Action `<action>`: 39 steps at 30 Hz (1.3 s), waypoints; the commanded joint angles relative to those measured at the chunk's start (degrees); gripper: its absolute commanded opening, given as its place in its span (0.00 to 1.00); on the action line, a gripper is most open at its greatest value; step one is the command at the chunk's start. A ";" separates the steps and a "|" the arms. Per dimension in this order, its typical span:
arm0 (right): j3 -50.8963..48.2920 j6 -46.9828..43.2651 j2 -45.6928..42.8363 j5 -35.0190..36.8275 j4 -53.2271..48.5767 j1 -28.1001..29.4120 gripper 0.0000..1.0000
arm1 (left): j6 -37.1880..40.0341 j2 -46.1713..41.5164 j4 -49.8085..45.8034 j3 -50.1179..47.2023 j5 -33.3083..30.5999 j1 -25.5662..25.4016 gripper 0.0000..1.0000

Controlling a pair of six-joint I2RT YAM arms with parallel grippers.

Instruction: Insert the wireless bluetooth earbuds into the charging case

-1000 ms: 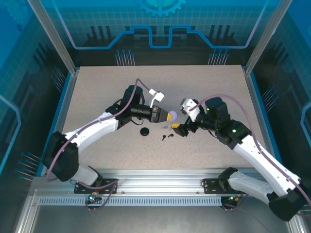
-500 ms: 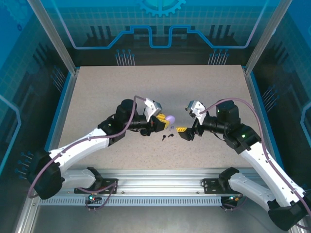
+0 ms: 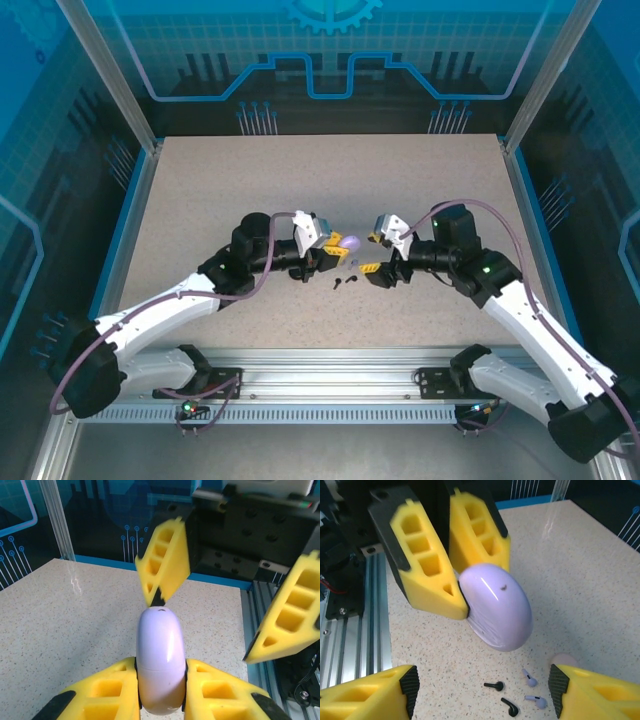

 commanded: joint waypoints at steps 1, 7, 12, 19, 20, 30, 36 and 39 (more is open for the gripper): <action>1.23 -0.42 0.72 -2.78 0.83 -0.12 0.68 | 1.64 -1.60 2.28 0.18 1.79 -0.49 0.12; 3.00 -1.03 3.05 -5.14 0.68 -0.11 0.51 | 1.67 -1.72 1.15 0.72 2.87 -0.71 0.12; 3.96 -1.58 4.23 -7.34 0.13 -0.02 0.42 | 1.56 -1.71 0.83 0.86 3.37 -0.82 0.12; 4.89 -1.96 4.97 -8.38 -0.84 -0.06 0.24 | 1.34 -1.39 0.84 0.85 3.56 -0.98 0.14; 4.99 -1.92 5.02 -8.55 -0.85 -0.03 0.22 | 1.37 -1.32 0.93 0.95 3.65 -0.93 0.15; 4.94 -0.81 5.02 -8.59 0.51 0.05 0.26 | 1.20 0.30 0.61 1.52 4.03 -1.40 0.28; 4.92 -0.65 5.20 -7.88 0.60 0.00 0.28 | 1.27 0.50 0.36 1.72 3.93 -1.56 0.30; 4.84 -0.20 5.20 -7.83 0.86 -0.01 0.28 | 1.27 0.71 -0.05 1.91 3.87 -1.64 0.31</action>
